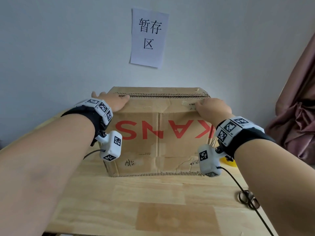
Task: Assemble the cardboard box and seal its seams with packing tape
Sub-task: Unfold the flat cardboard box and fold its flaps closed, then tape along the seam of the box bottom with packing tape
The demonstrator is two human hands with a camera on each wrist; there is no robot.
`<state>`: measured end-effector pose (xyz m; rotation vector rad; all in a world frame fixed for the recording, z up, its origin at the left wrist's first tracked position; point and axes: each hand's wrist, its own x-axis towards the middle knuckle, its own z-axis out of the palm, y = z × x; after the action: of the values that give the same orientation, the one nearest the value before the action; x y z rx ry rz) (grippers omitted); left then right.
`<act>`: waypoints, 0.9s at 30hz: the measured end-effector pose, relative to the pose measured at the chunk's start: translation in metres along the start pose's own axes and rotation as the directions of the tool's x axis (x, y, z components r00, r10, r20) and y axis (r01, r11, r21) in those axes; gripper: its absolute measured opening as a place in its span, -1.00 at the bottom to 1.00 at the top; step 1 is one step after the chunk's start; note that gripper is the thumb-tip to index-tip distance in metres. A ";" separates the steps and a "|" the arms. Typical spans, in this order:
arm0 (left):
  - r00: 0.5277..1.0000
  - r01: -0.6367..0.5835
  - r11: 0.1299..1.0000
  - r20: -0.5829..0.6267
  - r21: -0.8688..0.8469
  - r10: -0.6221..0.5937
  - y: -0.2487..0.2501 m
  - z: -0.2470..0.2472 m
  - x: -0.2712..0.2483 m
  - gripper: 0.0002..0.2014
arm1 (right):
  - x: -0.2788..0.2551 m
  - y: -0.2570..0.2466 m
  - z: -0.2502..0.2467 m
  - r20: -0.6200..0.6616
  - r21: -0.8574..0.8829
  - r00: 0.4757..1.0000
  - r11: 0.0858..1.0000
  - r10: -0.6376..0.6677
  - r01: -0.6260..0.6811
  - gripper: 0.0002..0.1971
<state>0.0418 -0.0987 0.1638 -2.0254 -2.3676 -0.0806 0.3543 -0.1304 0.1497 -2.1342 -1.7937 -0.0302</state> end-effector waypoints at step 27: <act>0.623 -0.782 0.576 -0.295 -0.239 0.724 0.232 0.151 -0.120 -0.74 | -0.041 0.200 0.108 0.288 0.029 0.955 0.996 0.070 -0.082 -0.72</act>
<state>0.2922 -0.1732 0.0121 -2.8745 -1.2451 -0.6534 0.5156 -0.1665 -0.0118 -2.2703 -1.8436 0.3498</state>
